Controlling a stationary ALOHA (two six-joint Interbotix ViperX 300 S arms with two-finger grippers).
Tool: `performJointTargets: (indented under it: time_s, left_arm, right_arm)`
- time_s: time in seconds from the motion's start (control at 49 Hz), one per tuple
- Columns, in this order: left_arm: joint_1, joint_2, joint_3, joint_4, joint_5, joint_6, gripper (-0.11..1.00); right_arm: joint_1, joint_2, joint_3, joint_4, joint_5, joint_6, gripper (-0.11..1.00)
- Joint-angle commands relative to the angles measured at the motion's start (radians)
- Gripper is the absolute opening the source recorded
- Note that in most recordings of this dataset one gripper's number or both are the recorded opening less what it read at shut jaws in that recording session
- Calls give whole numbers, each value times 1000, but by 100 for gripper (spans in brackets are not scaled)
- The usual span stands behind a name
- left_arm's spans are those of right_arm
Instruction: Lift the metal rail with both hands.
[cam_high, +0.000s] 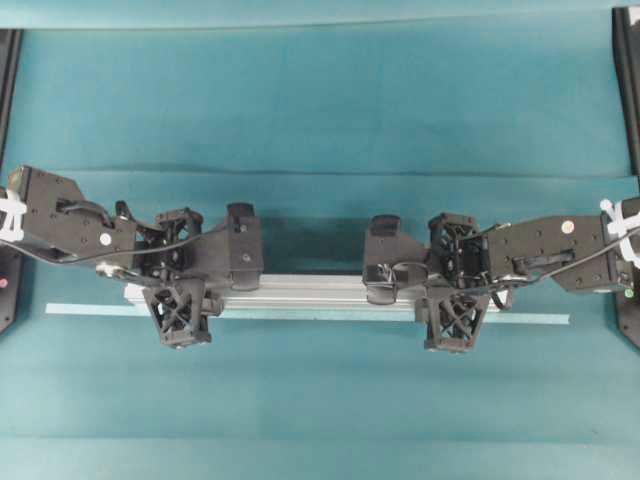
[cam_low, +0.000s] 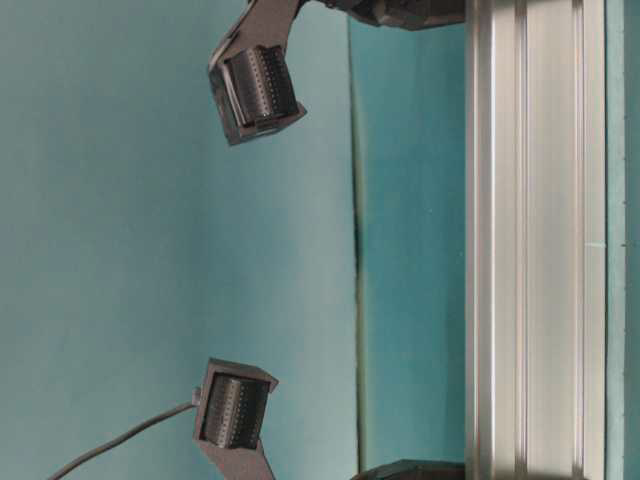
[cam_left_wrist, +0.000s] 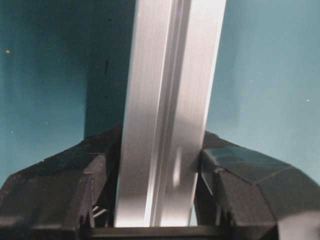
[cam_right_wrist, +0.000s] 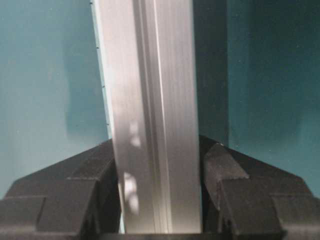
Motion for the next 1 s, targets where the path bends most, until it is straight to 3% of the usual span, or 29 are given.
performJointTargets:
  time_s: [0.0,0.449,0.653,0.98]
  left_arm:
    - [2,-3,-3,2,-2,-8,38]
    - [-5,-8,-6,2,2,-9,38]
    - [-12,-37,-12,2,17,-9,38]
    - [-18,-120,-64,0,152,-6,38]
  right_arm:
    - [6,9,-5,5,0,11,39]
    - [8,5,-8,6,3,12,39]
    - [6,-29,-15,34,9,14,39]
    - [8,-98,-84,38,167,12,39]
